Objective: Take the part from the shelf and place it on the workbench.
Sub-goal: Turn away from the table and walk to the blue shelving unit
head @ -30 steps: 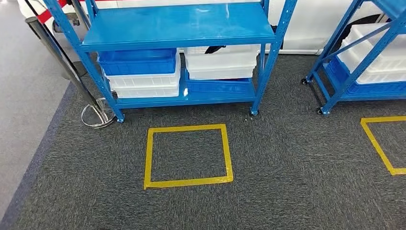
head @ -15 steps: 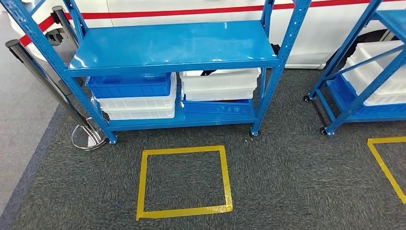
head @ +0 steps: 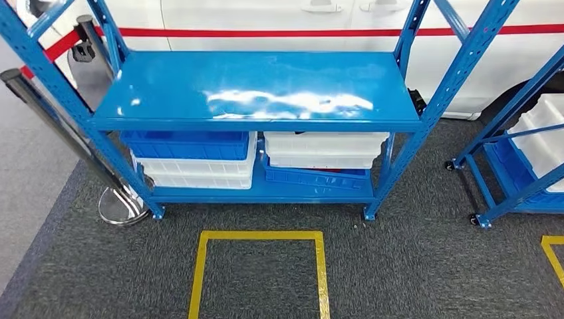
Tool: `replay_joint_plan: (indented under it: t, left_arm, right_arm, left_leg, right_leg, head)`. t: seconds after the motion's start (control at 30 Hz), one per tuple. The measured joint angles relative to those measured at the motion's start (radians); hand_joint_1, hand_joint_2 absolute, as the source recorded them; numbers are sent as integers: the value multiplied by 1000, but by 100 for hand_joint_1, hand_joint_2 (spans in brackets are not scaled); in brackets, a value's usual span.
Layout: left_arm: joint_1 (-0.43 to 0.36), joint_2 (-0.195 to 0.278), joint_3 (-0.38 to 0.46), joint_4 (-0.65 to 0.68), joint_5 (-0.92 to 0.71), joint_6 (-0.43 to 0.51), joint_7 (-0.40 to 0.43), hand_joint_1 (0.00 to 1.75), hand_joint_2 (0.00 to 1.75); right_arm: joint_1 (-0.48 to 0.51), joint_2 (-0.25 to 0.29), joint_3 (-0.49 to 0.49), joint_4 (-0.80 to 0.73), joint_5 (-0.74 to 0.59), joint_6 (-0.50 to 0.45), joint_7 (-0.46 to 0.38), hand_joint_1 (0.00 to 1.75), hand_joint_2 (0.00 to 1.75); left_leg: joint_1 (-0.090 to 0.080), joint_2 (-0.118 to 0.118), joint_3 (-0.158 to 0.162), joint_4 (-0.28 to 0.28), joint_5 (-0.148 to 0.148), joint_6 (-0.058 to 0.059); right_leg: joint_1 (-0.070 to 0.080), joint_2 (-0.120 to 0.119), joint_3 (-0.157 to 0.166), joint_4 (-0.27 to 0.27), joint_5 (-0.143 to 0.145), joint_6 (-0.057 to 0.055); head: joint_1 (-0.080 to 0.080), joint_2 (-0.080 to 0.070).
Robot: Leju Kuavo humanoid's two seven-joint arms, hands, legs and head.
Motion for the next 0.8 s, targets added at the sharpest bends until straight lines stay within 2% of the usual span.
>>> replay_joint_plan:
  t: [0.03,0.07,0.1,0.13,0.17,0.2,0.23,0.27,0.3,0.33,0.37,0.4,0.43,0.47,0.5,0.53,0.57,0.6,0.63,0.67,0.73,0.77,0.8]
  left_arm:
    - [-3,0,0,0,0,0,0,0,0]
    - [-7,0,0,0,0,1,0,0,0]
    - [-13,0,0,-1,0,2,-1,0,0]
    - [-19,0,-1,-1,-1,2,-2,0,0]
    - [-22,0,-1,-1,-1,3,-2,0,0]
    - [-23,-1,-1,-1,-1,6,-1,0,0]
    - [-21,0,-1,-1,-1,10,2,0,0]
    - [-19,0,-1,-1,-1,15,4,0,0]
    - [-17,0,-1,-1,-1,20,7,0,0]
    - [-14,0,-1,-1,-1,24,10,0,0]
    - [-11,0,-1,-1,-1,28,12,0,0]
    - [-7,0,-1,-1,-1,30,14,0,0]
    - [-3,1,-1,-1,-2,32,16,0,0]
    - [1,1,-1,-1,-2,34,18,0,0]
    - [2,1,0,-1,-2,35,21,0,0]
    - [0,1,0,-1,-4,37,23,0,0]
    - [-4,1,0,-1,-6,38,25,0,0]
    - [-9,1,0,-1,-8,39,26,0,0]
    - [-13,1,-1,-1,-10,39,26,0,0]
    - [-16,0,-1,-1,-10,39,27,0,0]
    - [-18,1,-1,-1,-10,40,27,0,0]
    - [-18,1,-1,-1,-10,40,27,0,0]
    - [-18,1,-1,-1,-10,40,28,0,0]
  right_arm:
    - [-4,0,0,0,0,0,0,0,0]
    - [-9,1,0,0,0,0,-1,0,0]
    - [-12,1,0,-1,0,1,-1,0,0]
    - [-14,2,0,-1,0,1,-2,0,0]
    - [-16,2,0,-1,0,2,-3,0,0]
    - [-16,2,0,-1,1,2,-3,0,0]
    - [-16,1,-1,-1,1,2,-3,0,0]
    - [-16,1,-1,-1,2,3,-3,0,0]
    - [-16,2,-2,-1,2,3,-3,0,0]
    - [-15,2,-4,-1,4,4,-3,0,0]
    - [-15,2,-5,-1,6,4,-4,0,0]
    - [-13,2,-6,-1,7,5,-4,0,0]
    - [-12,3,-7,0,9,5,-5,0,0]
    - [-13,3,-7,0,10,6,-5,0,0]
    - [-13,3,-8,0,10,6,-6,0,0]
    - [-16,4,-8,0,11,6,-6,0,0]
    - [-19,4,-8,0,11,6,-6,0,0]
    - [-21,4,-8,0,12,6,-7,0,0]
    - [-25,4,-8,0,12,8,-8,0,0]
    - [-27,4,-8,0,12,9,-9,0,0]
    - [-28,5,-8,0,13,12,-10,0,0]
    - [-27,5,-9,0,13,12,-10,0,0]
    - [-25,5,-11,0,13,12,-10,0,0]
  left_leg:
    - [-1,-1,7,10,7,-5]
    - [-2,4,0,45,28,-9]
    - [-2,12,-29,102,58,-14]
    - [-1,20,-71,167,75,-22]
    - [4,29,-116,227,71,-30]
    - [10,33,-158,265,41,-40]
    - [18,36,-196,283,-10,-49]
    - [25,38,-227,280,-65,-57]
    - [31,40,-254,262,-107,-63]
    - [36,42,-277,231,-121,-68]
    - [40,45,-296,188,-88,-70]
    - [43,48,-316,138,-7,-71]
    - [43,51,-329,98,87,-69]
    - [43,53,-336,75,173,-64]
    - [41,54,-340,68,225,-57]
    - [40,53,-337,74,235,-50]
    - [41,51,-333,78,232,-42]
    - [41,49,-330,75,226,-34]
    - [42,48,-326,71,222,-26]
    - [43,48,-321,67,218,-19]
    - [38,48,-316,65,209,-9]
    - [36,47,-313,65,204,-6]
    - [33,45,-308,65,200,-5]
  right_leg:
    - [-1,1,19,0,-10,-5]
    - [-3,-1,40,-11,-23,-10]
    - [-8,-3,65,-26,-33,-14]
    - [-13,-4,91,-42,-41,-16]
    - [-18,-5,118,-58,-51,-17]
    - [-22,-5,146,-71,-63,-17]
    - [-27,-5,175,-82,-76,-14]
    - [-31,-4,205,-92,-91,-10]
    - [-36,-3,234,-98,-109,-5]
    - [-40,-3,260,-102,-128,0]
    - [-44,-3,284,-104,-147,6]
    - [-45,-3,305,-101,-166,11]
    - [-45,-1,320,-97,-187,18]
    - [-43,0,332,-92,-208,25]
    - [-41,1,343,-89,-226,33]
    - [-41,2,351,-90,-241,42]
    - [-42,0,362,-93,-252,49]
    - [-44,-2,366,-87,-264,53]
    - [-46,-5,356,-62,-282,56]
    - [-46,-7,330,-12,-309,58]
    - [-43,-9,241,132,-364,58]
    - [-42,-9,200,187,-371,58]
    - [-41,-9,172,209,-357,56]
  head:
    - [-1,0]
    - [-1,0]
    - [-2,0]
    - [-3,0]
    - [-5,0]
    - [-8,0]
    - [-7,0]
    - [-8,0]
    - [-8,0]
    - [-9,0]
    - [-9,0]
    - [-11,0]
    - [-13,0]
    - [-13,0]
    - [-13,0]
    - [-13,0]
    - [-12,0]
    - [-11,0]
    - [-11,0]
    - [-10,0]
    - [-9,0]
    - [-9,0]
    - [-9,0]
